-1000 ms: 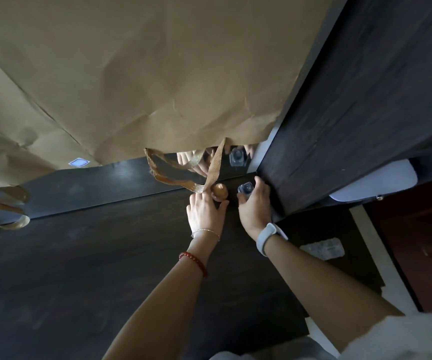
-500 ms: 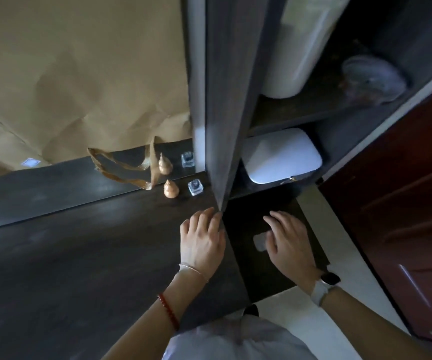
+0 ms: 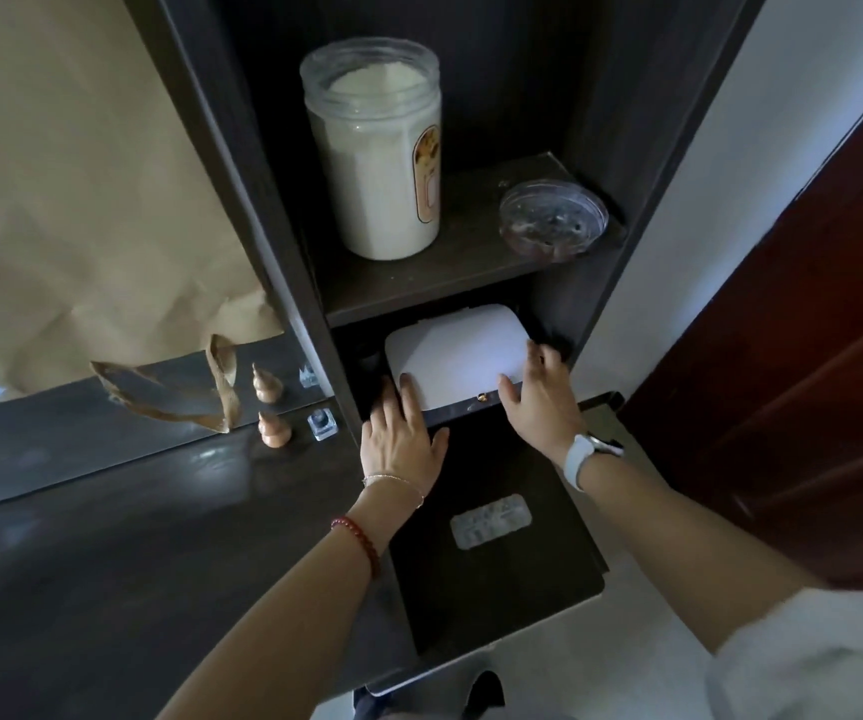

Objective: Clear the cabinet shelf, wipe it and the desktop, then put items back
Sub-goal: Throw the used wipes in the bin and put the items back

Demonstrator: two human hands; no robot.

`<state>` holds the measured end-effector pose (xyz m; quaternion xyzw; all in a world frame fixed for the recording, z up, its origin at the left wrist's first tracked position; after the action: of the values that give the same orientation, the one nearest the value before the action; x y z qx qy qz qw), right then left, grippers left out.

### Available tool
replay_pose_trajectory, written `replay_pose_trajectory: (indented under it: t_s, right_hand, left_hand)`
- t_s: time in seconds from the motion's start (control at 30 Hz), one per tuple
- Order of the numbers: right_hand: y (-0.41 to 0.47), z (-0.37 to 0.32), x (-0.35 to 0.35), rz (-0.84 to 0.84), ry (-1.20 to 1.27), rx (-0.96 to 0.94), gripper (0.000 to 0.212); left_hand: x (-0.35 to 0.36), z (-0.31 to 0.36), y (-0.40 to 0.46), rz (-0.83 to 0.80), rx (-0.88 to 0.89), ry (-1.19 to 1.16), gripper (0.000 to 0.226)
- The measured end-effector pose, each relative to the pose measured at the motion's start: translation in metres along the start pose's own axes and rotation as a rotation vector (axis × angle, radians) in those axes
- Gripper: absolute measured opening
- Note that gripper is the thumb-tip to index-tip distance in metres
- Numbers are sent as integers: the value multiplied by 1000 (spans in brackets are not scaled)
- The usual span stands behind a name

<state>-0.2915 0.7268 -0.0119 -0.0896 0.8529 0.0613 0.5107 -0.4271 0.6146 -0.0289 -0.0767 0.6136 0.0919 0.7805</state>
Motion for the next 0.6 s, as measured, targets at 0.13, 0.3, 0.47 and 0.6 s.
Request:
replay_pose_trajectory:
  t_s: [0.13, 0.3, 0.47, 0.6]
  right_hand:
    - [17, 4, 10, -56, 90, 109, 69]
    - [16, 9, 12, -42, 192, 147, 69]
    - [-20, 22, -2, -4, 329, 138, 75]
    - [-71, 31, -9, 37, 405, 186, 76]
  left_hand:
    - [2, -3, 15, -23, -45, -3, 75]
    - [7, -4, 19, 35, -75, -84, 71]
    - [11, 3, -6, 136, -40, -202, 75]
    - [7, 5, -51, 291, 57, -310, 77]
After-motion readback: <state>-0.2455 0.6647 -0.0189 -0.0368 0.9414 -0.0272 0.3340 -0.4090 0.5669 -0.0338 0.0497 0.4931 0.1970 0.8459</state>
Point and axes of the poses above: each hand's wrist, its own y-axis towards the middle knuckle, its own x-axis out of the palm, z = x × y, the point moved 9 cm from there along y, towards the middle knuckle, and after that the axes turned 14 degrees about x, right-handed, at the moved point
